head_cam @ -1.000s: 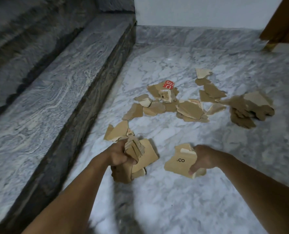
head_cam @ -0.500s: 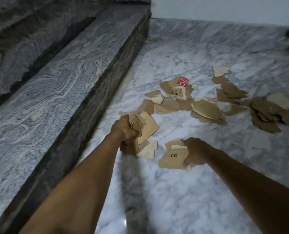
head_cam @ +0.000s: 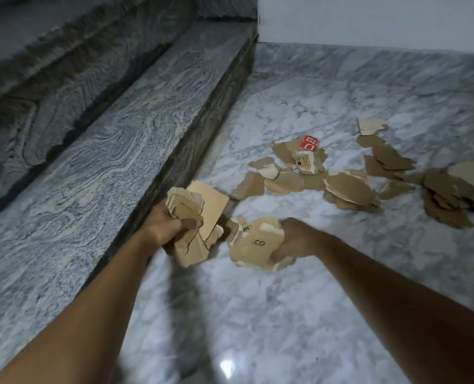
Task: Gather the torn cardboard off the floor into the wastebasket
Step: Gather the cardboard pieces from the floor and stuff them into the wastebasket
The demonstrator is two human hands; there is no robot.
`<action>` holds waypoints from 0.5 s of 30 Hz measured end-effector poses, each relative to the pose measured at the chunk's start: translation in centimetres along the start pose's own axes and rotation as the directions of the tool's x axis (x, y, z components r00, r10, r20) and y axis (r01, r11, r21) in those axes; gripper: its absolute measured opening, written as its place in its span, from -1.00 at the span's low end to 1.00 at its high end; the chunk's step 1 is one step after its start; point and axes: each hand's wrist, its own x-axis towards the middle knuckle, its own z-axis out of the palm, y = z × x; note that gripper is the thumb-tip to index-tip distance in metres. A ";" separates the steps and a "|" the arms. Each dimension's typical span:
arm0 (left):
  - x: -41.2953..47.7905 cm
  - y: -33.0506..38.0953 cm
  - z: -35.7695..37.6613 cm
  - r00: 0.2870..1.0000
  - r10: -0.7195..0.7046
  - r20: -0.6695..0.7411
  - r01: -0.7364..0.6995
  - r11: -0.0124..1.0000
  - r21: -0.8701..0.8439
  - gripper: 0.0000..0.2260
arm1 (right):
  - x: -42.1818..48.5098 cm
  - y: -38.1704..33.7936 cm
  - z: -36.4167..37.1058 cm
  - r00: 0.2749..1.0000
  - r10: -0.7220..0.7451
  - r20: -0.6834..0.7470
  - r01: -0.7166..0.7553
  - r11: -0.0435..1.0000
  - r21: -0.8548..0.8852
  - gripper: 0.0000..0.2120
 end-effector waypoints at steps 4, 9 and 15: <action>0.0 -2.2 -0.6 0.998 -0.032 0.060 0.028 0.998 0.065 -0.55 | 1.5 -2.3 4.3 0.995 -0.065 -0.072 0.038 0.941 -0.336 -0.23; 0.4 -1.7 0.2 0.983 0.018 0.184 -0.042 0.991 0.128 -0.56 | 1.3 -1.2 4.4 0.994 -0.111 -0.017 0.104 0.969 -0.224 -0.34; 2.0 1.5 4.6 0.854 0.074 0.515 -0.326 0.847 0.419 -0.55 | -1.4 2.8 0.8 0.968 0.053 0.246 -0.007 0.982 -0.187 -0.33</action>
